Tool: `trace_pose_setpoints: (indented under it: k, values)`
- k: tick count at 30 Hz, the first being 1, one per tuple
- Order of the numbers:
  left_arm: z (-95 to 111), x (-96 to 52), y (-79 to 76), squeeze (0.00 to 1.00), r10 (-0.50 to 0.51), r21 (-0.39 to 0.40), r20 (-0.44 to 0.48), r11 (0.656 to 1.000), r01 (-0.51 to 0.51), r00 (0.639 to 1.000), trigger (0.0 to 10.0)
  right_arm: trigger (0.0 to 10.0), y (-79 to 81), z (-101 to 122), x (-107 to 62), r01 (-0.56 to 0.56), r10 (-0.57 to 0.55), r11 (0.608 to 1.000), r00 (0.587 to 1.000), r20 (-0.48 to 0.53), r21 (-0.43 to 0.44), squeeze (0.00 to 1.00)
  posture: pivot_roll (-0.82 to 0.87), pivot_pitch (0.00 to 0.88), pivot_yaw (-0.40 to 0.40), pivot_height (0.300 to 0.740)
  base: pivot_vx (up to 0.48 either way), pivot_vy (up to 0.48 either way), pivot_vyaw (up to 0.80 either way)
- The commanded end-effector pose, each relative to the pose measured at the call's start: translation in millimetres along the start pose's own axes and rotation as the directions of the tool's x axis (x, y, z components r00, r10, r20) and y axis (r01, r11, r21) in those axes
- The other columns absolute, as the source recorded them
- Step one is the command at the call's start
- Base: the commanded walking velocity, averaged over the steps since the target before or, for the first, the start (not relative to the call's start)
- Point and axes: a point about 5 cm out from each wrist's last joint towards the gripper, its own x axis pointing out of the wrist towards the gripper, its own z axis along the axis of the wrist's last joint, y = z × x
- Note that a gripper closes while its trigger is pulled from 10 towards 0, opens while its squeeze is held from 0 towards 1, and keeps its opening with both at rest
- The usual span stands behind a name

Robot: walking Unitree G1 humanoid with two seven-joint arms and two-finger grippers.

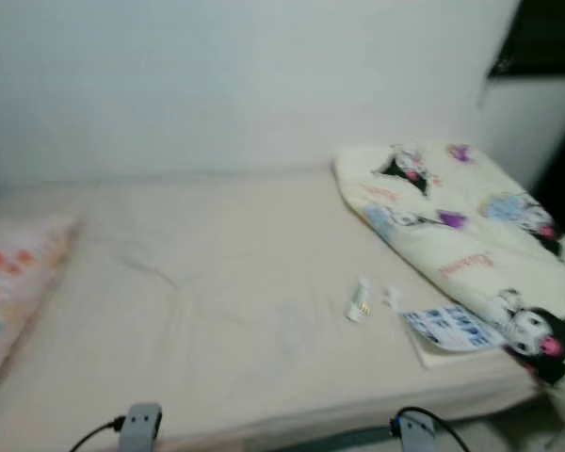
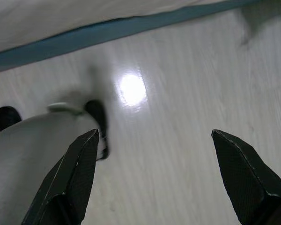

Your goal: Clean up the room

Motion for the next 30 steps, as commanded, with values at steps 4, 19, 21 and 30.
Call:
trace_pose_setpoints:
  k: [4,19,21,30]
  values:
    - [-9,-1.4,-0.3,0.0,0.001,-0.001,-0.035,1.0,-0.001,0.999,10.0,10.0,-0.9,0,0.1,0.001,-0.001,1.0,1.0,-0.001,0.006,0.0,-0.05,0.064,0.002,0.74,0.0,-0.422,0.0]
    - [-5,0.9,-7.5,0.0,-0.016,0.008,-0.027,1.0,0.016,1.0,10.0,10.0,-5.2,4,0.5,0.004,-0.004,1.0,1.0,0.009,-0.003,0.0,-0.07,0.048,-0.004,0.74,0.0,-0.42,0.0]
    - [-5,1.0,-7.8,0.0,-0.017,0.008,-0.027,1.0,0.017,1.0,10.0,10.0,-5.3,4,0.5,0.004,-0.004,1.0,1.0,0.009,-0.002,0.0,-0.07,0.048,-0.004,0.74,0.0,-0.424,0.0]
    - [2,3.0,-13.4,0.0,-0.033,-0.004,-0.004,0.999,0.033,0.999,10.0,10.0,-3.9,9,1.1,0.002,-0.003,1.0,1.0,0.025,0.005,0.0,-0.07,0.055,-0.006,0.74,0.0,-0.422,0.0]
